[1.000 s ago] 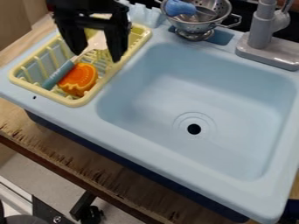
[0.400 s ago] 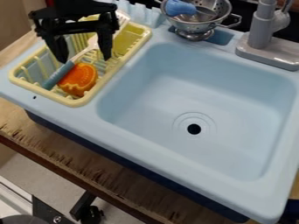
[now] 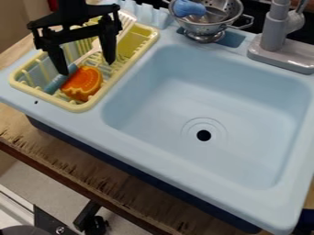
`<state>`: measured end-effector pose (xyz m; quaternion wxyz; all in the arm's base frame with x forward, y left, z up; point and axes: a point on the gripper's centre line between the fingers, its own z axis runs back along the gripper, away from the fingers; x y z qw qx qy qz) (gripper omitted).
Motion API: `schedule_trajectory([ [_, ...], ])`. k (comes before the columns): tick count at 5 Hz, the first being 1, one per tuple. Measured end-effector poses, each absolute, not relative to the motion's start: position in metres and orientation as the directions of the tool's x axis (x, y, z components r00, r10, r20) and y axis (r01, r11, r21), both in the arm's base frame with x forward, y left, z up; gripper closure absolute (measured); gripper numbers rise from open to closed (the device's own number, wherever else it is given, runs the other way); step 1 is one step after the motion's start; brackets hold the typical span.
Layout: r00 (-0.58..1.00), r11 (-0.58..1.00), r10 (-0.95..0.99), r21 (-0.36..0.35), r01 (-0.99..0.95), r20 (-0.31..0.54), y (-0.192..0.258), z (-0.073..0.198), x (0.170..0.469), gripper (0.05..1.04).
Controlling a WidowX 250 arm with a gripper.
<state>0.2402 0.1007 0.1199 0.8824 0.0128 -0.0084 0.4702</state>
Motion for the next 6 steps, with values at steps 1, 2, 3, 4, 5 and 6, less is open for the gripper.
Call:
schedule_trajectory([
  [1, 0.480, 0.480, 0.876, 0.011, -0.877, 0.045, 0.103, 0.117, 0.244, 0.084],
  [2, 0.420, 0.422, 0.906, -0.036, -0.906, 0.048, 0.109, 0.110, 0.251, 0.084],
  [3, 0.353, 0.356, 0.933, -0.060, -0.932, 0.066, 0.114, 0.107, 0.257, 0.084],
  [4, 0.307, 0.309, 0.950, -0.032, -0.951, 0.057, 0.113, 0.101, 0.256, 0.084],
  [5, 0.275, 0.276, 0.961, -0.025, -0.961, 0.040, 0.110, 0.097, 0.252, 0.084],
  [6, 0.284, 0.284, 0.958, -0.018, -0.959, 0.029, 0.107, 0.090, 0.247, 0.084],
])
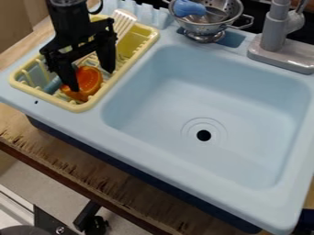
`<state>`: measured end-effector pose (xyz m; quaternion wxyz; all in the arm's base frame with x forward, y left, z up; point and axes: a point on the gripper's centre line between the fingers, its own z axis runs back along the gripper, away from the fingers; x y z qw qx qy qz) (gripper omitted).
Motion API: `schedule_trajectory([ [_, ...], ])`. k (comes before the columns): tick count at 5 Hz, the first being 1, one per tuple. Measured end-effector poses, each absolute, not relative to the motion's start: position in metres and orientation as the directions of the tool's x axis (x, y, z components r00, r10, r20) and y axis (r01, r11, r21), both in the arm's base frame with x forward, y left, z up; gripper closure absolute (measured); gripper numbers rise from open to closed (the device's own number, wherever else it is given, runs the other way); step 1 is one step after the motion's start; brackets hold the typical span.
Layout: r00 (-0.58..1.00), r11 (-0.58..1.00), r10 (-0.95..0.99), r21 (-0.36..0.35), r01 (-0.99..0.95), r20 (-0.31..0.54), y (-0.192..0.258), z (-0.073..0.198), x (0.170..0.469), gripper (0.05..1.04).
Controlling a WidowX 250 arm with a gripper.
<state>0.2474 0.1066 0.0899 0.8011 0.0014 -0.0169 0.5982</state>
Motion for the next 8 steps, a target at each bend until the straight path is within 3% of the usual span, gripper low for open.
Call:
schedule_trajectory([
  [1, 0.290, 0.292, 0.956, -0.056, -0.955, 0.043, 0.105, 0.093, 0.245, 0.084],
  [5, 0.319, 0.325, 0.942, -0.046, -0.944, 0.106, 0.108, 0.072, 0.241, 0.112],
  [6, 0.332, 0.338, 0.939, -0.056, -0.940, 0.094, 0.107, 0.070, 0.239, 0.212],
  [8, 0.452, 0.452, 0.892, -0.008, -0.892, -0.031, 0.103, 0.079, 0.231, 0.213],
])
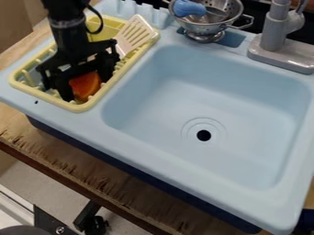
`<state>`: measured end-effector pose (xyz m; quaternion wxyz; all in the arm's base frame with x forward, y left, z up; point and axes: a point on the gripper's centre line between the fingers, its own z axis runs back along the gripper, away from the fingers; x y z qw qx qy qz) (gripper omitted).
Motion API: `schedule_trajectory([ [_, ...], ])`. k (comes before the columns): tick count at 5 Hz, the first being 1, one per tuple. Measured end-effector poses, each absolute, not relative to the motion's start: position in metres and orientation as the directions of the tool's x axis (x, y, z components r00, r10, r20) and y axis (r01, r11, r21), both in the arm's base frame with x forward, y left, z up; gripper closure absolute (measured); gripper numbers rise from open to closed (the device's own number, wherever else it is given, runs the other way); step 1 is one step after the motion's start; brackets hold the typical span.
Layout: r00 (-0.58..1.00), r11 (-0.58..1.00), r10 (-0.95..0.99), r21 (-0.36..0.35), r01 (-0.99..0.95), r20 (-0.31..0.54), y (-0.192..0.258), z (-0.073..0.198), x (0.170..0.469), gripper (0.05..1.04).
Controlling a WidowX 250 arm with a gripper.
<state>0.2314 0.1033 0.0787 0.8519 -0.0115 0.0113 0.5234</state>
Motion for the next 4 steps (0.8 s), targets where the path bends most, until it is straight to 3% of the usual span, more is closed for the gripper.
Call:
schedule_trajectory([
  [1, 0.542, 0.558, 0.817, 0.032, -0.829, -0.198, 0.1025, 0.0819, 0.2300, 0.213],
  [2, 0.580, 0.627, 0.735, 0.027, -0.778, -0.350, 0.1070, 0.0843, 0.2294, 0.213],
  [4, 0.642, 0.745, 0.537, -0.051, -0.666, -0.548, 0.1074, 0.0864, 0.2220, 0.213],
])
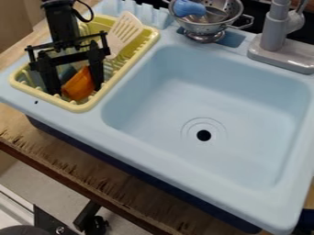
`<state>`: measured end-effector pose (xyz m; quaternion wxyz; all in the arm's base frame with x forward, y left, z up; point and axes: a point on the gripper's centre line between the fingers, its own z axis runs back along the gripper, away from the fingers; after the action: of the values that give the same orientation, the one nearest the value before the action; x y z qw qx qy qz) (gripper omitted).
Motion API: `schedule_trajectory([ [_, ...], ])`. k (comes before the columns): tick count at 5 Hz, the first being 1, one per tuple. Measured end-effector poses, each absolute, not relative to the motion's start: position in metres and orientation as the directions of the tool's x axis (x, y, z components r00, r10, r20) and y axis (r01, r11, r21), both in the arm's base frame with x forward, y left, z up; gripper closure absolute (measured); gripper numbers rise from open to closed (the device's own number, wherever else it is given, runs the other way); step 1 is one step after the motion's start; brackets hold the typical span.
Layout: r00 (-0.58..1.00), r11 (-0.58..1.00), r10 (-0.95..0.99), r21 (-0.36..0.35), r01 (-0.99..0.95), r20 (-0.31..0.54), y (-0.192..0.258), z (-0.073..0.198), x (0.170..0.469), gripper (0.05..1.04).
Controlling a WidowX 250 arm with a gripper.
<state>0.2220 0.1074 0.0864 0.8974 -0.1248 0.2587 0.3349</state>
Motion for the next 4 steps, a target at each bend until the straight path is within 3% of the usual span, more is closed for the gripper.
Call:
schedule_trajectory([
  [1, 0.652, 0.754, 0.493, -0.090, -0.650, -0.576, 0.1047, 0.0922, 0.2206, 0.213],
  [2, 0.711, 0.761, 0.485, -0.154, -0.630, -0.509, 0.1040, 0.0973, 0.2261, 0.213],
  [4, 0.728, 0.740, 0.494, -0.210, -0.639, -0.476, 0.1028, 0.0924, 0.2274, 0.213],
])
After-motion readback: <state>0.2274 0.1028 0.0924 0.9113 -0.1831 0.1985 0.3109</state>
